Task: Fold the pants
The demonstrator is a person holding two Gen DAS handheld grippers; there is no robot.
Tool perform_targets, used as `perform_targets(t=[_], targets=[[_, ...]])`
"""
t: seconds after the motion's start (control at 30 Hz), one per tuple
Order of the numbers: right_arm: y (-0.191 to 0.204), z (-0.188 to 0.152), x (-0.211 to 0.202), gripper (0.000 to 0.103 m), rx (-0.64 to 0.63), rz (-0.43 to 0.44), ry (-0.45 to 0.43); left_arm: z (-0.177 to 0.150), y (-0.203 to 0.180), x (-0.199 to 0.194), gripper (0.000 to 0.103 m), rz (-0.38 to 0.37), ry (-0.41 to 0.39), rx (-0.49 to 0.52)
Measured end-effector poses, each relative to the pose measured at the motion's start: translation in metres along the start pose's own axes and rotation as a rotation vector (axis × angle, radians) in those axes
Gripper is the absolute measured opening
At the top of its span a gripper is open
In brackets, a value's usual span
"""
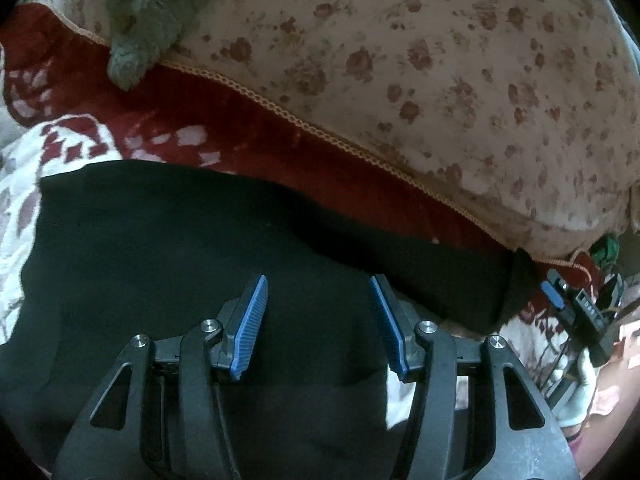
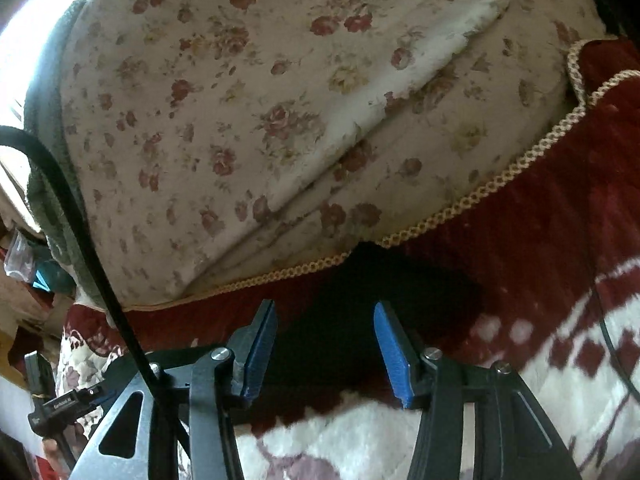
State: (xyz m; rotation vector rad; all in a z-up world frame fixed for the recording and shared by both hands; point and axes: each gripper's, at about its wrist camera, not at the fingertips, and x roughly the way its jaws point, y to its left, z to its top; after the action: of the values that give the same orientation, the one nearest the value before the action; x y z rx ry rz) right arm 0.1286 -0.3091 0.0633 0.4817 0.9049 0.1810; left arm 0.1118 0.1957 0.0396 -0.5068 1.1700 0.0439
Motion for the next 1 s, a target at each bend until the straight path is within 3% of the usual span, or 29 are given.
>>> perform_targets(t=[0.3, 0.43, 0.63, 0.7, 0.73, 0.83, 0.87, 0.93, 0.97, 1.0], targets=[[-0.004, 0.014, 0.01, 0.051, -0.009, -0.015, -0.019, 0.021, -0.02, 0.037, 0.053, 0.01, 0.06, -0.047], [-0.008, 0.026, 0.012, 0.065, -0.055, -0.071, -0.047, 0.021, -0.024, 0.048, 0.052, 0.049, 0.073, -0.056], [-0.007, 0.038, 0.05, 0.066, -0.135, -0.15, 0.059, 0.022, -0.035, 0.059, 0.054, 0.091, 0.06, -0.032], [-0.003, 0.035, 0.065, 0.059, -0.181, -0.148, 0.094, 0.022, -0.038, 0.064, 0.064, 0.091, 0.057, -0.027], [-0.001, 0.032, 0.073, 0.045, -0.225, -0.168, 0.102, 0.022, -0.041, 0.067, 0.065, 0.088, 0.052, -0.031], [0.002, 0.026, 0.081, 0.032, -0.304, -0.217, 0.087, 0.025, -0.041, 0.072, 0.065, 0.074, 0.038, -0.065], [0.001, 0.027, 0.078, 0.018, -0.307, -0.202, 0.08, 0.026, -0.039, 0.074, 0.065, 0.05, 0.034, -0.079], [-0.003, 0.029, 0.066, 0.007, -0.288, -0.139, 0.058, 0.029, -0.036, 0.078, 0.04, 0.045, 0.03, -0.092], [-0.006, 0.03, 0.058, 0.006, -0.285, -0.132, 0.038, 0.031, -0.033, 0.078, 0.018, 0.075, 0.03, -0.087], [-0.007, 0.031, 0.049, 0.006, -0.284, -0.125, 0.018, 0.032, -0.031, 0.078, 0.014, 0.085, 0.027, -0.088]])
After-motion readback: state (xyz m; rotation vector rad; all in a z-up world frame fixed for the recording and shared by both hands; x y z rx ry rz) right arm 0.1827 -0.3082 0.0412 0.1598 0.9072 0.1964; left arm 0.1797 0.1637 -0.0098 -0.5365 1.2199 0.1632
